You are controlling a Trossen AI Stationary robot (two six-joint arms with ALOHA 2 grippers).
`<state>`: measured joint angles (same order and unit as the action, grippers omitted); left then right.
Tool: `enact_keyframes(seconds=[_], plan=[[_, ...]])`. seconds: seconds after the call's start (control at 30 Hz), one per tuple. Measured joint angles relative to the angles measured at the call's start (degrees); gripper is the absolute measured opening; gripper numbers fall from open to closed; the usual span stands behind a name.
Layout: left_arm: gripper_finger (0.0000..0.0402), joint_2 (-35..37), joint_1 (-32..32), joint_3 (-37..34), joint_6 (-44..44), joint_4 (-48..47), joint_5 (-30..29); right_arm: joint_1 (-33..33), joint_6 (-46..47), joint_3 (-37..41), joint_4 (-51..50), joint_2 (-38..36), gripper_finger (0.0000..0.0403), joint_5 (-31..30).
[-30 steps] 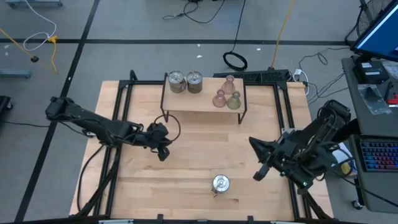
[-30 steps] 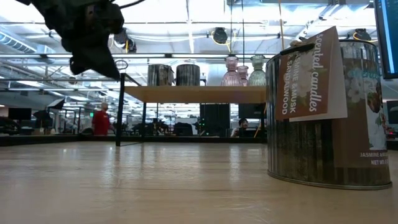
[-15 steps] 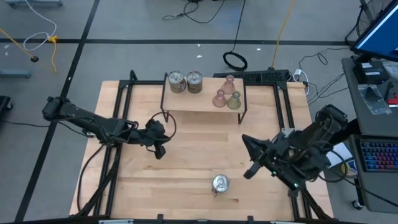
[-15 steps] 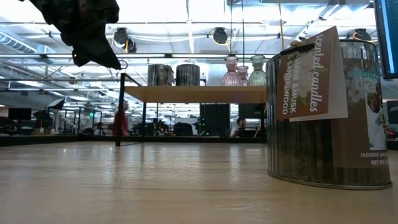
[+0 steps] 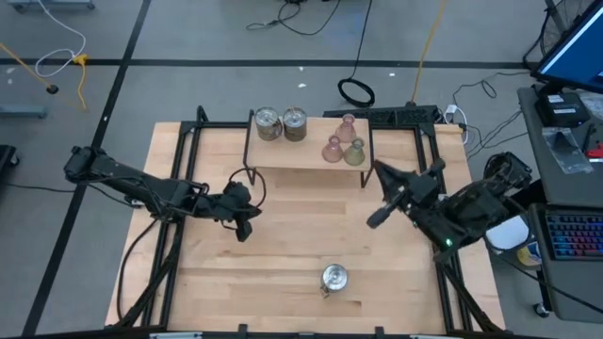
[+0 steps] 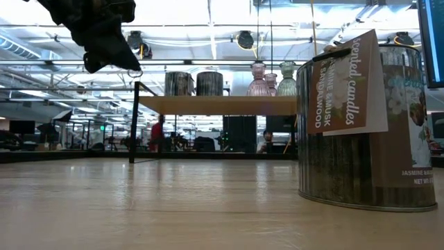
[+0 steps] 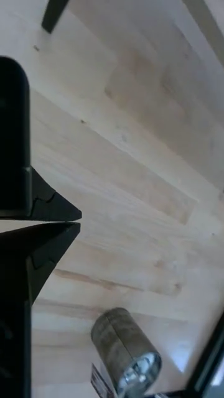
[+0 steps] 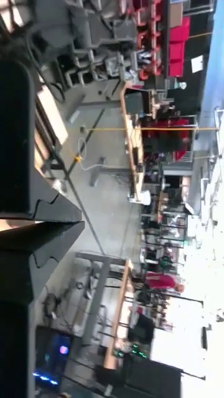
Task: Pick & Place candle stick holders
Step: Put the scented candle on the shelf
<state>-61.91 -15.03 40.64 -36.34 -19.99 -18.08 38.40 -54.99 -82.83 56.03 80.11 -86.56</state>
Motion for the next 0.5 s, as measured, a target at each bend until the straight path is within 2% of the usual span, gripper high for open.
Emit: enact_keyframes(seconds=[0.07,0.2,0.3,0.4,0.5], plan=[[0.0007,0.0,0.0,0.0,-0.2,0.8,0.0,-1.0,-1.6,0.0,-0.4,-0.6,0.0,3.2],[0.0004,0.0,0.0,0.0,-1.3,0.9,0.0,-3.2,-4.8,0.0,-2.5,-1.6,0.0,16.8],[0.0013,0.0,0.0,0.0,-2.6,0.9,0.0,-5.1,-5.0,0.0,-5.4,-3.4,0.0,21.3],[0.002,0.0,0.0,0.0,-4.2,0.9,0.0,-7.4,-1.4,0.0,-12.4,-6.1,0.0,22.7],[0.0021,0.0,0.0,0.0,-5.8,0.9,0.0,-9.7,5.9,0.0,-23.4,-9.5,0.0,28.8]])
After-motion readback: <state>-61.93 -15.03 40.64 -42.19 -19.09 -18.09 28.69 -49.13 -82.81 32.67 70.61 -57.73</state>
